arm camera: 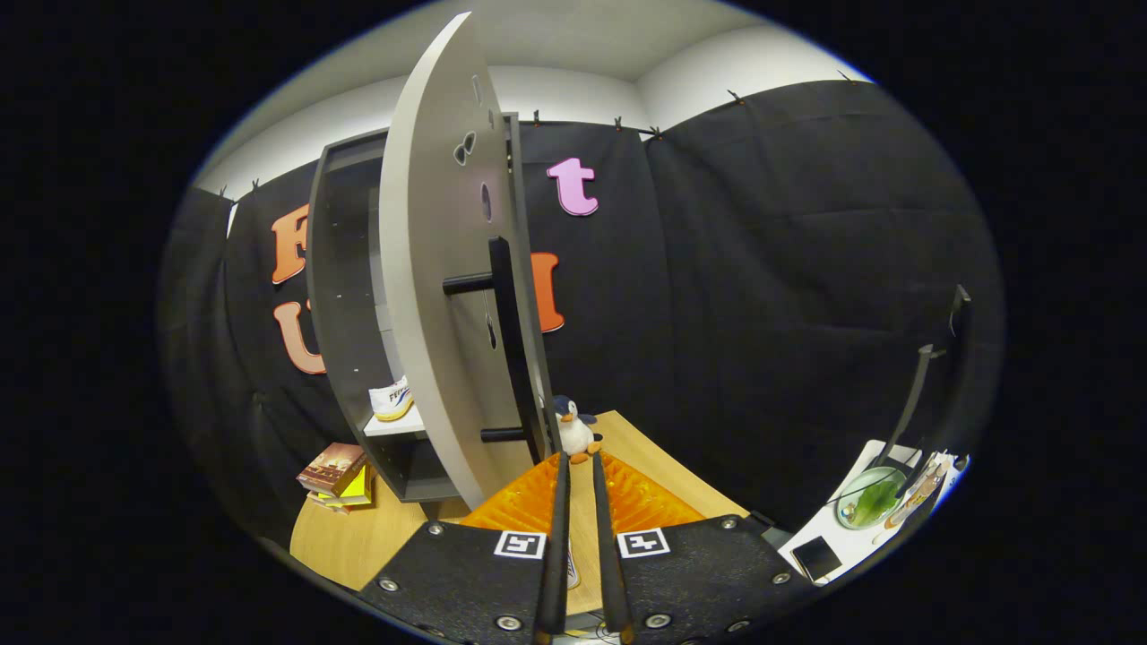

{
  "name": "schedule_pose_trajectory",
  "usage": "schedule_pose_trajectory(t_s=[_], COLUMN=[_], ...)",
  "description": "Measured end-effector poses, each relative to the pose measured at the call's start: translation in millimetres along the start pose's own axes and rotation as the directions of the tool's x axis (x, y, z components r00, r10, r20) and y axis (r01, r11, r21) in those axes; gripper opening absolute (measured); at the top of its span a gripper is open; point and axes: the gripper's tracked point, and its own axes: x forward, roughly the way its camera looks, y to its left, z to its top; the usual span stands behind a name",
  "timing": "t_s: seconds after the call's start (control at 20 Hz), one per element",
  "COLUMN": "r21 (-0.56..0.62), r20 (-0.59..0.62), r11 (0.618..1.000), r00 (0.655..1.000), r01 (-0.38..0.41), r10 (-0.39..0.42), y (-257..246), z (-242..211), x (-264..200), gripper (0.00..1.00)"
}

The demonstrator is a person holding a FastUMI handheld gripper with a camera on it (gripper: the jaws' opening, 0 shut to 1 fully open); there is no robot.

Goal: Open the shoe cabinet door, grab the shoes and put them into the shoe cabinet, then close the shoe cabinet door.

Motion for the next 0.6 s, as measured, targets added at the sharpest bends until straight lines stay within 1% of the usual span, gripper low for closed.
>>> schedule_pose_trajectory(t_s=[0.15,0.3,0.45,0.6], r21=[0.006,0.015,-0.012,-0.065], r20=[-0.013,-0.013,-0.010,-0.057], r11=[1.000,1.000,1.000,0.996], r00=[1.000,1.000,1.000,0.997], r01=[0.022,0.023,-0.011,-0.057], r10=[-0.022,-0.023,0.011,0.053], y=[-7.0,-6.2,11.3,36.3], z=[-14.9,-32.2,-50.2,-82.9], x=[-0.4,-15.1,-12.1,2.0], gripper=[0.14,0.13,0.12,0.12])
